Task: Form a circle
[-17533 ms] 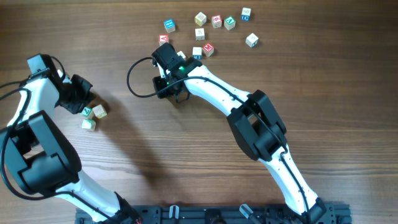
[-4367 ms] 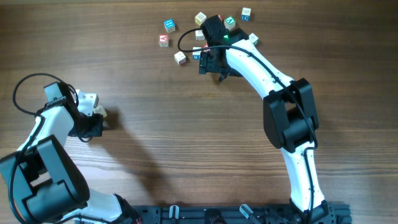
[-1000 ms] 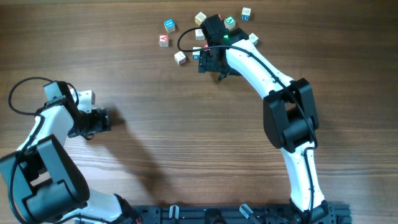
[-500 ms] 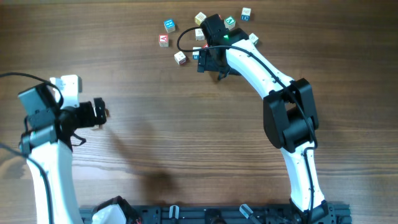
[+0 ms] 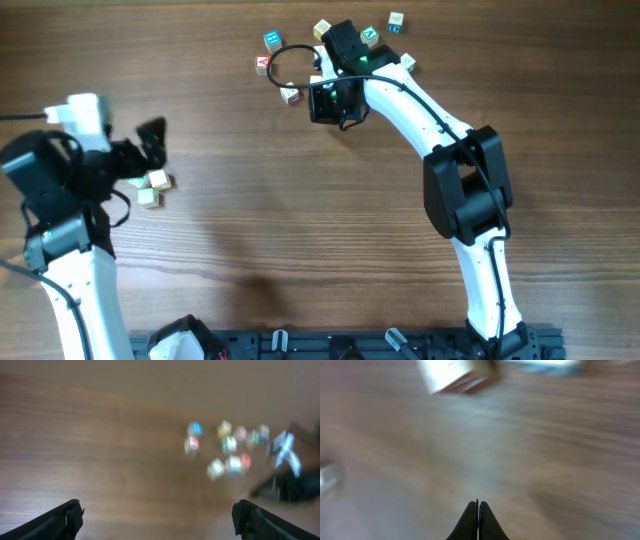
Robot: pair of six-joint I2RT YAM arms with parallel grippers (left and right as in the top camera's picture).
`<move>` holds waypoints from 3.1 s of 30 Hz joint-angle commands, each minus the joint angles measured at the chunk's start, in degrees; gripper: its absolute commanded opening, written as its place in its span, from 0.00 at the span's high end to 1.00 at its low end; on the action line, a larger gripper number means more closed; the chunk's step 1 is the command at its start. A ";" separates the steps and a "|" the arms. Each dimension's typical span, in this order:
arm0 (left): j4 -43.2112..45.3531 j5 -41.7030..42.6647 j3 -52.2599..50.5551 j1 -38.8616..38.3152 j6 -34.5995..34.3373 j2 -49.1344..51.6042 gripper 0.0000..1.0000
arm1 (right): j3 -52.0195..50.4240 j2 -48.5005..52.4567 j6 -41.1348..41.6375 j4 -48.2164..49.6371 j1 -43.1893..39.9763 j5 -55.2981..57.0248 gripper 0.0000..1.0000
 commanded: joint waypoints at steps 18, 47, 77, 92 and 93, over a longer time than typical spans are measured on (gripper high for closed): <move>4.11 -0.59 0.57 24.87 -33.40 -1.11 0.00 | 2.12 -2.12 4.90 22.16 17.33 -9.03 0.96; -10.67 2.60 -14.56 24.87 -28.61 16.31 0.96 | -2.82 -2.10 10.82 4.13 13.22 43.43 0.93; -9.38 11.72 -14.56 32.24 -9.40 34.21 0.96 | -7.80 -2.01 10.60 9.40 3.61 33.18 0.89; -6.19 16.85 -14.56 36.54 6.12 34.47 0.96 | -7.80 -2.01 8.70 13.11 3.56 33.20 0.87; -5.64 17.33 -14.56 36.54 6.10 34.47 0.96 | -7.80 -2.01 8.72 14.01 3.56 33.20 0.87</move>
